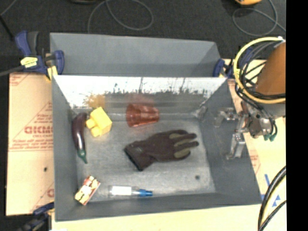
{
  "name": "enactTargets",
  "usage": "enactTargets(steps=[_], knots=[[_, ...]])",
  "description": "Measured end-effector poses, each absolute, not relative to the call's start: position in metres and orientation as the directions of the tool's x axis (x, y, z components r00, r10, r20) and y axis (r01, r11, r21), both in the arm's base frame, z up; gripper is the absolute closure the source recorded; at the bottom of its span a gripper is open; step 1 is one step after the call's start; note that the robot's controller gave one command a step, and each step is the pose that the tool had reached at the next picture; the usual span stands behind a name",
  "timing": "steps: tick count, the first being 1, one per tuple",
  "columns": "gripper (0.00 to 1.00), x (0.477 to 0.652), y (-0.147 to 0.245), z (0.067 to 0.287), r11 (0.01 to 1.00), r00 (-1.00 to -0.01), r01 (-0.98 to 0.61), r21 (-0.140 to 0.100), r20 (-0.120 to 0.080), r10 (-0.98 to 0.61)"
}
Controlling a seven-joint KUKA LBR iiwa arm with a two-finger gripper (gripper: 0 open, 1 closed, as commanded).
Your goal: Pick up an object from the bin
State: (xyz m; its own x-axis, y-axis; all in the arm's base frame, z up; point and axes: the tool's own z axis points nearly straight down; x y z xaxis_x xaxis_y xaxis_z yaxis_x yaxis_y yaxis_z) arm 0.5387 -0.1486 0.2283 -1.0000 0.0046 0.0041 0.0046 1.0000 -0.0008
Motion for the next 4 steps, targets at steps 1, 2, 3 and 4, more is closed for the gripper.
enactTargets(steps=[1, 2, 3, 4], knots=[[0.0, 0.54, -0.148, 0.233, 1.0, -1.0, 0.0, -0.003, -0.004, 0.0], [0.0, 0.565, -0.116, 0.167, 0.998, -0.998, -0.056, -0.004, -0.007, -0.056], [0.0, 0.6, -0.06, 0.151, 0.97, -0.97, -0.245, -0.003, -0.001, -0.245], [0.0, 0.583, -0.039, 0.116, 0.993, -0.993, -0.121, -0.003, -0.012, -0.121]])
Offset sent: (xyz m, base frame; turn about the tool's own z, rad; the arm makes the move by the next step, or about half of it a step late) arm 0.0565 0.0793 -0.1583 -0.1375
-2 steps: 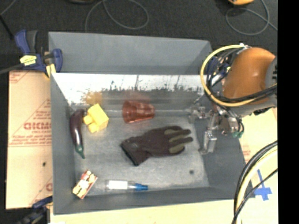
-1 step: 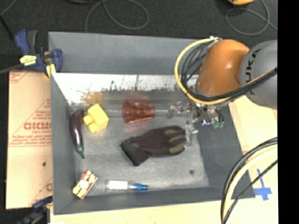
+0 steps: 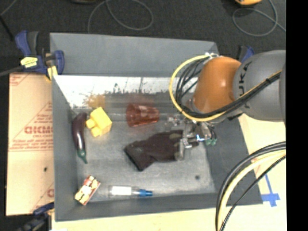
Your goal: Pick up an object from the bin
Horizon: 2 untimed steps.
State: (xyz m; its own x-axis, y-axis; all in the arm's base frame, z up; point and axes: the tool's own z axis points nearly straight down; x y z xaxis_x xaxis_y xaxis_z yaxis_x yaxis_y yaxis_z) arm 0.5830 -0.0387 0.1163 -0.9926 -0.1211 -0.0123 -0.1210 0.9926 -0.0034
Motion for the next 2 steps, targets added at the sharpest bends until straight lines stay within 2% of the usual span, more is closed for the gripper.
enactTargets(steps=[1, 2], knots=[[0.0, 0.586, -0.03, 0.084, 0.945, -0.945, -0.328, -0.006, -0.005, -0.328], [1.0, 0.576, -0.017, 0.073, 0.982, -0.982, -0.187, -0.006, -0.02, -0.187]])
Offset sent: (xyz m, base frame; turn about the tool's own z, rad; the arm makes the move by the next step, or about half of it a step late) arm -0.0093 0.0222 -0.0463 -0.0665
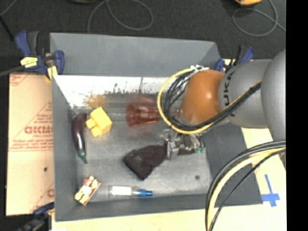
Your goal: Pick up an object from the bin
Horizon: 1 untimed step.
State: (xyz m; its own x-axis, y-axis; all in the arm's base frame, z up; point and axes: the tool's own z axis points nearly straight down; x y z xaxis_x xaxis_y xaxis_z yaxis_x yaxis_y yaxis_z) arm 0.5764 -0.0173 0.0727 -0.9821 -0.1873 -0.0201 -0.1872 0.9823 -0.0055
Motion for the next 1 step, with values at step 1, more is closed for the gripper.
enactTargets(steps=[1], knots=[[1.0, 0.5764, -0.0173, 0.0727, 0.982, -0.982, -0.188, -0.006, -0.02, -0.188]])
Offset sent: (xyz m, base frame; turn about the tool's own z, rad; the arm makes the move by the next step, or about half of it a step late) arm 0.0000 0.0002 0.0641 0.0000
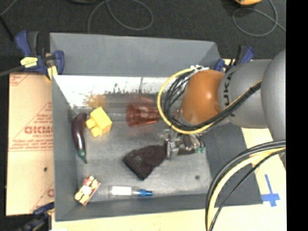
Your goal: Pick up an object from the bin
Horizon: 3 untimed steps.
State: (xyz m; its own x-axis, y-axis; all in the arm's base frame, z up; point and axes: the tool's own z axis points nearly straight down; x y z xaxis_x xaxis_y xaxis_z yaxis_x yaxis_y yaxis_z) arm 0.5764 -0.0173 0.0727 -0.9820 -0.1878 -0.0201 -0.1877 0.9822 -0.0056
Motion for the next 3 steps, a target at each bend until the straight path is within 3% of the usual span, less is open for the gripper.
enactTargets(steps=[1, 3], knots=[[1.0, 0.575, -0.017, 0.077, 0.982, -0.982, -0.188, -0.005, -0.016, -0.188], [1.0, 0.575, -0.018, 0.112, 0.982, -0.982, -0.188, -0.007, -0.018, -0.189]])
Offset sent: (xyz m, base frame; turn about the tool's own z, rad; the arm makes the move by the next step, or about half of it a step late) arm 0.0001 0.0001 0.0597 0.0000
